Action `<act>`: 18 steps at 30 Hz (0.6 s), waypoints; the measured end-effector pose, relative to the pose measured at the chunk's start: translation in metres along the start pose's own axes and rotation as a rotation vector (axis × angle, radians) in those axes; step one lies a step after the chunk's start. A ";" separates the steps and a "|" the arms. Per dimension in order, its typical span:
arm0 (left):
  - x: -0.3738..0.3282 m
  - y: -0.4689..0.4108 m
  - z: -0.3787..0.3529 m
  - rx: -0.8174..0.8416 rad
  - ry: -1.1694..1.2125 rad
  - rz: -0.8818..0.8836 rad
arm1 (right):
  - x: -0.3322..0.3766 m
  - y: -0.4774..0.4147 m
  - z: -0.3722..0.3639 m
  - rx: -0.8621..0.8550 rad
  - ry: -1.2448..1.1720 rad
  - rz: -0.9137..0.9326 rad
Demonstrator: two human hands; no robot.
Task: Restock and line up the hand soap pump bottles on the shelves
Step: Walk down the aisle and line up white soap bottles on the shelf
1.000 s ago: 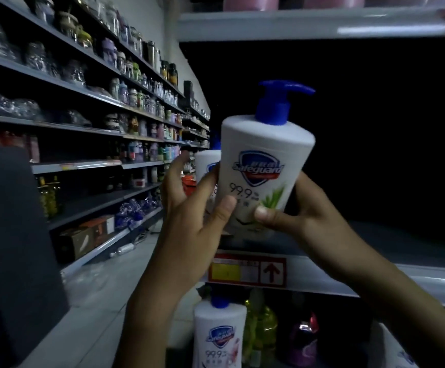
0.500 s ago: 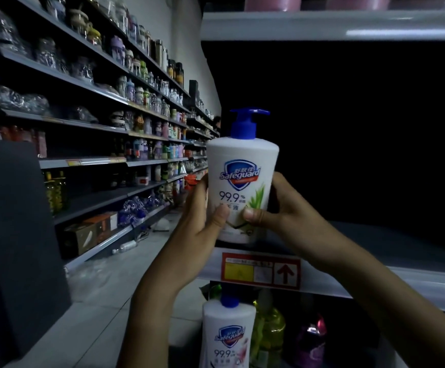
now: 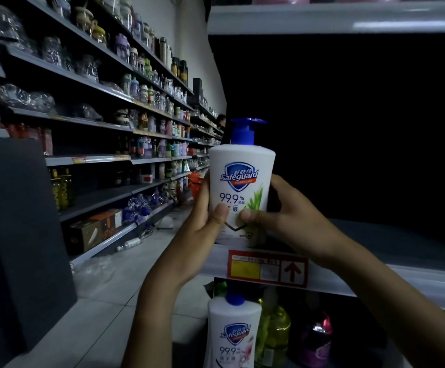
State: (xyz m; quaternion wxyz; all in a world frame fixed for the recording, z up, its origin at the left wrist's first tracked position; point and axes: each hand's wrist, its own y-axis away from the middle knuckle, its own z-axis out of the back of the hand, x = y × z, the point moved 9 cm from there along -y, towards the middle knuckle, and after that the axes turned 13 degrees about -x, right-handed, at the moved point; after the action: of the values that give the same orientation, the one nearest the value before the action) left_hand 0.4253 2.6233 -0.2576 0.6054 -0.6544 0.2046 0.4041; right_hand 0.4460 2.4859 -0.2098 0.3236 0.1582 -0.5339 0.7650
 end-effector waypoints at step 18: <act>0.024 -0.006 -0.007 0.017 0.087 0.102 | -0.021 -0.003 -0.021 0.311 0.006 -0.153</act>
State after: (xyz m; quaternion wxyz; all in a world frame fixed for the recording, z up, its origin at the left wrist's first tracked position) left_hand 0.4457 2.6233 -0.2725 0.5801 -0.6550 0.2671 0.4039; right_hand 0.4657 2.4994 -0.2282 0.3540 0.2442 -0.3944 0.8121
